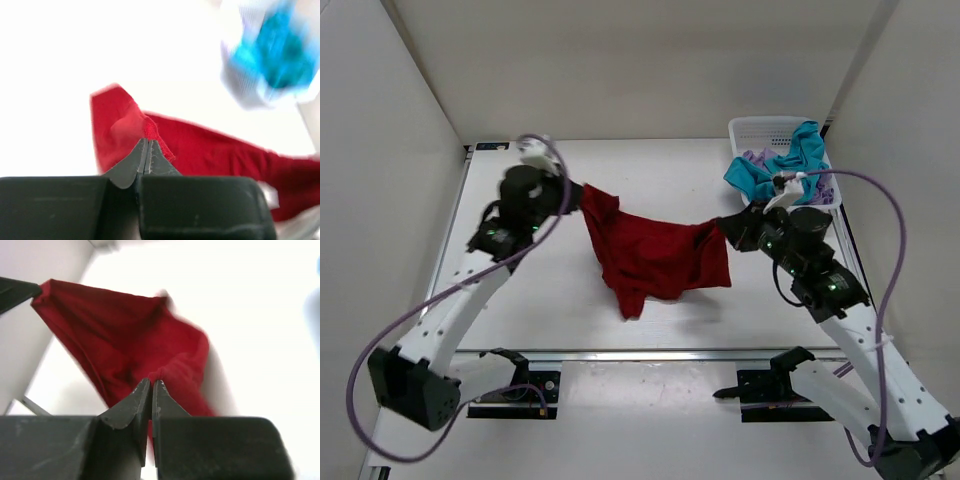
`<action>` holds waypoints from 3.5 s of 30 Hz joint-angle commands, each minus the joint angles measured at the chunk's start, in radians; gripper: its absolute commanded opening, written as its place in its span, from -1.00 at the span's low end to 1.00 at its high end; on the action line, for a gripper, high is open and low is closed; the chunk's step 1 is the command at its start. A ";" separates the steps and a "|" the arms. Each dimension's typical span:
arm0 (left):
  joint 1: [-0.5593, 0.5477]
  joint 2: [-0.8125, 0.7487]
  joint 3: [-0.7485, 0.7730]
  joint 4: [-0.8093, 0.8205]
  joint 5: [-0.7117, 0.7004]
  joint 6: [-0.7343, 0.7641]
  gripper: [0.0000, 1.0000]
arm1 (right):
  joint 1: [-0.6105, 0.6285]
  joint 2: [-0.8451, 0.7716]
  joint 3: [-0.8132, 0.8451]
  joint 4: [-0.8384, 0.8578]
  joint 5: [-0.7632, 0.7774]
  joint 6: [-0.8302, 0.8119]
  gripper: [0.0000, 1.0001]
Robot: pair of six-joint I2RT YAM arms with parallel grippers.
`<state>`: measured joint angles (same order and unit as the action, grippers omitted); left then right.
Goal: Fold and stack the t-shirts
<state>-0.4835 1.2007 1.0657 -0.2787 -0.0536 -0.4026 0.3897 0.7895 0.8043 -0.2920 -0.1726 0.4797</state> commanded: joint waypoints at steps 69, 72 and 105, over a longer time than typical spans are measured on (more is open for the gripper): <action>0.378 0.726 1.208 -0.379 0.097 0.039 -1.00 | 0.028 0.034 -0.271 -0.056 0.082 -0.041 -0.99; 0.379 0.614 1.113 -0.323 0.124 0.041 -1.00 | 0.029 0.036 -0.235 -0.050 0.084 -0.044 -0.99; 0.407 1.052 1.401 -0.406 0.121 0.031 -1.00 | -0.026 0.246 -0.252 0.090 0.048 -0.007 -1.00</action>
<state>-0.0551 2.2688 2.3566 -0.7406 0.0875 -0.3752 0.3370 1.0283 0.4957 -0.2390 -0.1650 0.4709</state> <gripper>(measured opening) 0.050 0.023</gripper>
